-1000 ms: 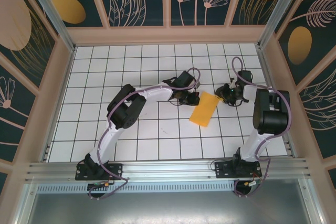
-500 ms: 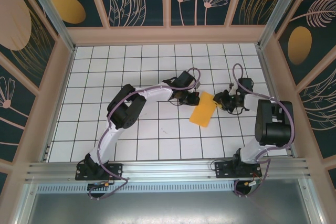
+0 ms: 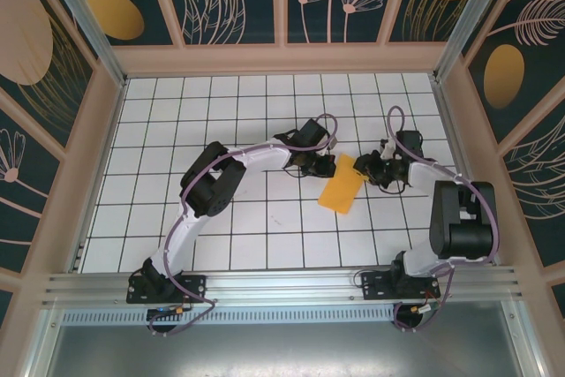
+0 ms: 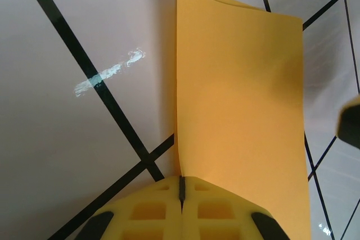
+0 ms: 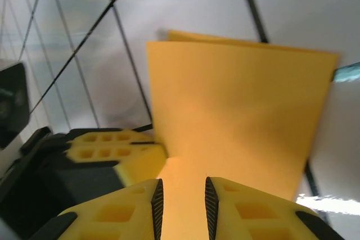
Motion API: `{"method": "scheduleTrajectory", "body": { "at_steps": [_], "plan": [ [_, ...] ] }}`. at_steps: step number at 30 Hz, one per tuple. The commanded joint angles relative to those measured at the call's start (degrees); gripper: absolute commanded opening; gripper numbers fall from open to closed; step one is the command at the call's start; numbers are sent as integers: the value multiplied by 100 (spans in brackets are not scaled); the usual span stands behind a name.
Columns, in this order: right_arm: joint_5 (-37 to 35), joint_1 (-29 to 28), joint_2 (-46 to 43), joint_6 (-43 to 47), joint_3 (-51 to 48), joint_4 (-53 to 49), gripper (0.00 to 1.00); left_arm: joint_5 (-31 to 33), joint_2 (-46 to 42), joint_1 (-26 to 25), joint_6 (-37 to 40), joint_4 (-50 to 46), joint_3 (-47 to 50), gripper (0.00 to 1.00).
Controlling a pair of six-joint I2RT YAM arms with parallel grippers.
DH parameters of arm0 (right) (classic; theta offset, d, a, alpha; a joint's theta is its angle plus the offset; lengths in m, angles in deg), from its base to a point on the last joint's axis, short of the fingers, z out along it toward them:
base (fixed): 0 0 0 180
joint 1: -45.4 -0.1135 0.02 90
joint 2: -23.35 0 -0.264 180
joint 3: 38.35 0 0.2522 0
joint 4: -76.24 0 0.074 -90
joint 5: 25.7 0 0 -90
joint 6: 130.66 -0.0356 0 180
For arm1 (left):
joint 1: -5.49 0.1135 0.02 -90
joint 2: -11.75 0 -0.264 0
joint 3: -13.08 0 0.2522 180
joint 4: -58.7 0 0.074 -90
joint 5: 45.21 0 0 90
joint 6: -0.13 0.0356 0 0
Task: Fold a paper plane with a square sheet of paper (pick it up from the middle)
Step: Fold the square sheet of paper in half at the center of the table.
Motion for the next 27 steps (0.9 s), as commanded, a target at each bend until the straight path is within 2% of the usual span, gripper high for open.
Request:
{"method": "scheduleTrajectory", "body": {
  "at_steps": [1, 8, 14, 18, 27],
  "plan": [
    [21, -92, -151, -242, -439, 87, 30, 493, 496, -28, 118, -345, 77, 1],
    [-280, -115, 238, -253, -876, 378, 29, 493, 513, -24, 129, -345, 77, 1],
    [-205, -132, -420, -291, -775, 78, 30, 480, 518, -28, 109, -336, 72, 1],
    [124, -241, -951, -372, -782, -91, 31, 489, 523, -28, 127, -350, 38, 1],
    [81, -691, -1084, -831, -1418, 322, 31, 486, 529, -23, 109, -345, 59, 1]
  ]
}}
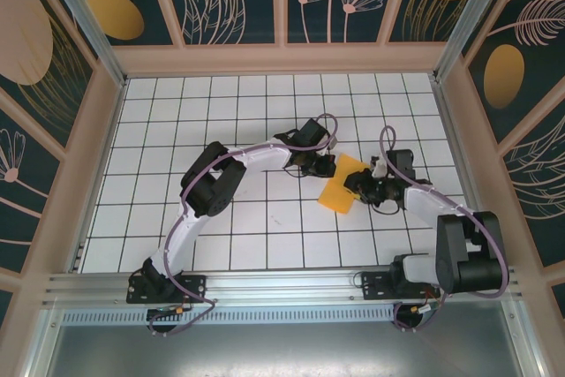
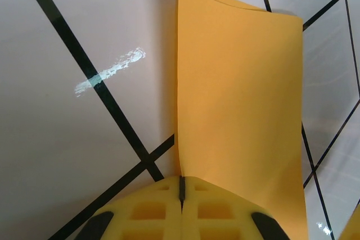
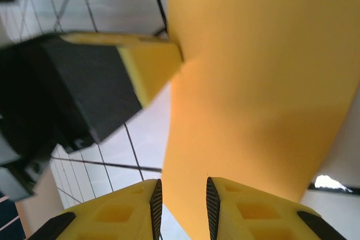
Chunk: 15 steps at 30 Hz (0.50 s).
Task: Fold a paper plane with a square sheet of paper (pick it up from the middle)
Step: Fold the square sheet of paper in half at the center of the table.
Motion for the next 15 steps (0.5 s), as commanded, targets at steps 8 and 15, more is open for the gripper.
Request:
{"method": "scheduleTrajectory", "body": {
  "at_steps": [8, 15],
  "plan": [
    [-314, -46, 503, -57, -471, 168, 30, 486, 533, -28, 136, -303, 92, 1],
    [29, -80, -319, -137, -247, -229, 31, 487, 514, -27, 135, -303, 77, 1]
  ]
}}
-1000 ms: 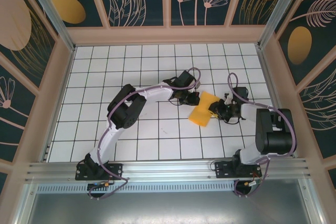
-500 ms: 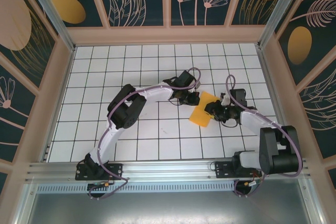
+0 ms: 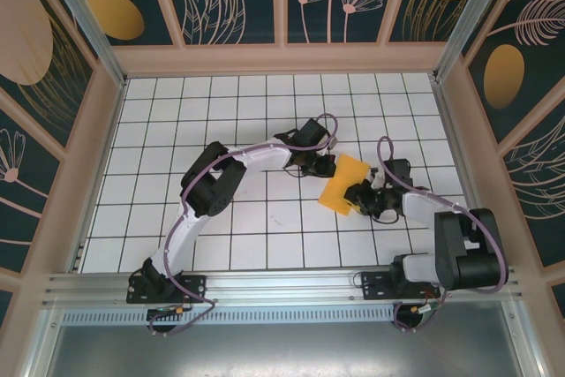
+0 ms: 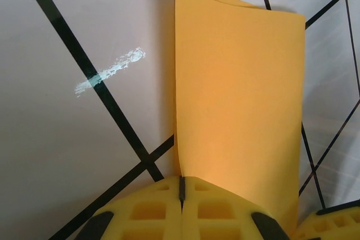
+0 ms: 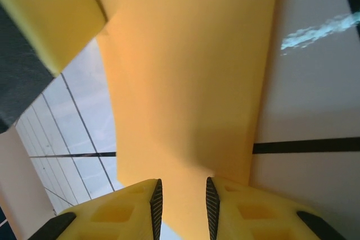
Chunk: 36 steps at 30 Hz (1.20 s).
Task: Fold a paper plane with a square sheet of paper (pick it up from the middle)
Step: Fold the square sheet of paper in half at the center of the table.
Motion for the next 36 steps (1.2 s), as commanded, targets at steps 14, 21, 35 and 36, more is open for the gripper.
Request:
{"method": "scheduleTrajectory", "body": {
  "at_steps": [14, 21, 35, 36],
  "plan": [
    [-173, -398, -111, -478, -546, 237, 32, 471, 514, -23, 150, -289, 80, 1],
    [-322, -410, -212, -253, -235, -290, 31, 489, 491, -26, 139, -298, 100, 1],
    [-420, -771, -354, -508, -152, -401, 32, 454, 479, -27, 151, -295, 79, 1],
    [-431, -775, -268, -509, -204, -343, 32, 460, 474, -28, 141, -288, 83, 1]
  ]
}}
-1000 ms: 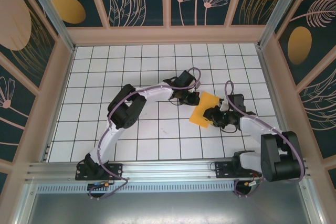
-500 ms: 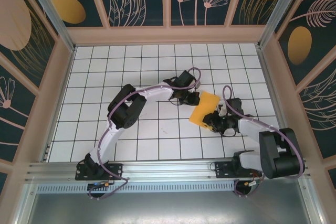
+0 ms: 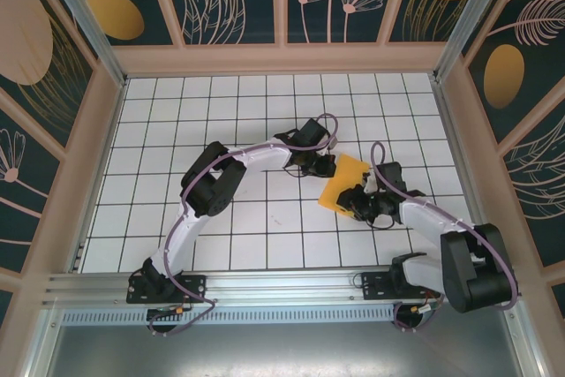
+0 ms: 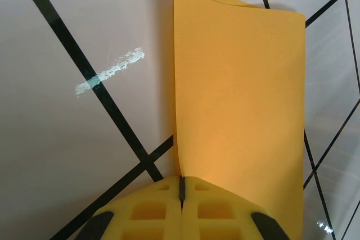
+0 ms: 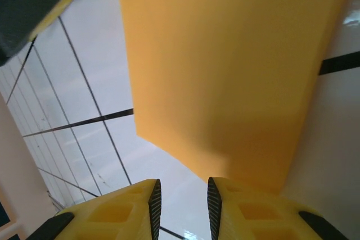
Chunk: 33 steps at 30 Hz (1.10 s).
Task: Fold a paper plane with a square sheet of paper (pick it up from the middle)
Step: Fold the square sheet of paper in half at the center of the table.
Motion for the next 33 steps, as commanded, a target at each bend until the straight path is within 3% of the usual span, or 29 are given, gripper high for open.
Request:
{"method": "scheduleTrajectory", "body": {
  "at_steps": [1, 5, 10, 16, 23, 33],
  "plan": [
    [-236, -39, 266, -97, -121, -9, 32, 457, 477, -27, 100, -283, 88, 1],
    [-342, -39, 558, -4, -130, -87, 31, 473, 468, -27, 113, -284, 94, 1],
    [-457, 3, 122, 135, 260, -494, 32, 471, 468, -27, 121, -284, 120, 1],
    [-548, 785, -129, 389, 895, -559, 32, 466, 433, -27, 129, -277, 169, 1],
    [70, 1226, 789, 673, 1136, 212, 32, 463, 431, -28, 121, -276, 172, 1],
    [-245, 1418, 1750, 1063, 1026, 128, 31, 445, 461, -24, 97, -286, 180, 1]
  ]
}}
